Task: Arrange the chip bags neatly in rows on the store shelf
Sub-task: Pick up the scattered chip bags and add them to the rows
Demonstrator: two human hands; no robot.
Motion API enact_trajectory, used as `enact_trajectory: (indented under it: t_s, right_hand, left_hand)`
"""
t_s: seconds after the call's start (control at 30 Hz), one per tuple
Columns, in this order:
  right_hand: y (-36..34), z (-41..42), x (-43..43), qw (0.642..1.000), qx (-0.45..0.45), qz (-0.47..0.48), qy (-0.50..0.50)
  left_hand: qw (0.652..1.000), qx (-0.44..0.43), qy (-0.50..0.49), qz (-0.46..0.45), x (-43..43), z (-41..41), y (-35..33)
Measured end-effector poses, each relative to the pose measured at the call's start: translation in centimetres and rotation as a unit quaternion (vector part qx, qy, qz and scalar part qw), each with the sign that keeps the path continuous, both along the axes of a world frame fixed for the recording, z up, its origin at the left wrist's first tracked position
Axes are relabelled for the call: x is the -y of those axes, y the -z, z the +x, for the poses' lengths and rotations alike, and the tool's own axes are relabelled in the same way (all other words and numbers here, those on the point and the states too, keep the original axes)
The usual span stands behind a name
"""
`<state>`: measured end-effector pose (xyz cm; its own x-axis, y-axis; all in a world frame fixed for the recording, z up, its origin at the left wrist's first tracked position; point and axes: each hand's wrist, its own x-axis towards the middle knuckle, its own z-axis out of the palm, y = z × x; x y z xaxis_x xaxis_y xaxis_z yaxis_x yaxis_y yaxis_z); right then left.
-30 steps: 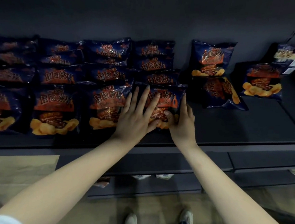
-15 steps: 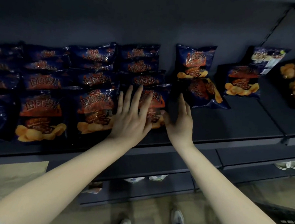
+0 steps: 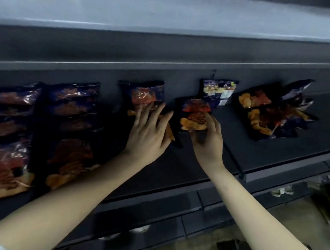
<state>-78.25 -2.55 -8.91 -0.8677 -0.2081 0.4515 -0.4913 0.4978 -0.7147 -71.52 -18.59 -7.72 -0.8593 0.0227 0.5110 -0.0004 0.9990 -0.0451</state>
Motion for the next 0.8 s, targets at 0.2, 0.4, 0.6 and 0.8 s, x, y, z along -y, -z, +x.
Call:
enact_trajectory:
  t_s: [0.2,0.4,0.6,0.8]
  right_hand:
    - [-0.1,-6.6,-8.7,0.999,0.004,0.014,0.035]
    - [0.7,-11.8,-16.1,0.997,0.017,0.016,0.067]
    - [2.7,-15.3,-20.9,0.986,0.08,0.051,0.137]
    - [4.7,-16.6,-23.1,0.974,0.124,0.053,0.184]
  left_hand:
    - [0.999,0.018,0.035,0.028,-7.6,-7.1,0.4]
    - [0.992,0.052,0.074,0.093,-14.8,-13.3,2.1]
    - [0.978,0.112,0.114,0.134,-20.4,-17.6,4.1]
    - [0.959,0.194,0.146,0.146,-23.3,-20.2,6.1]
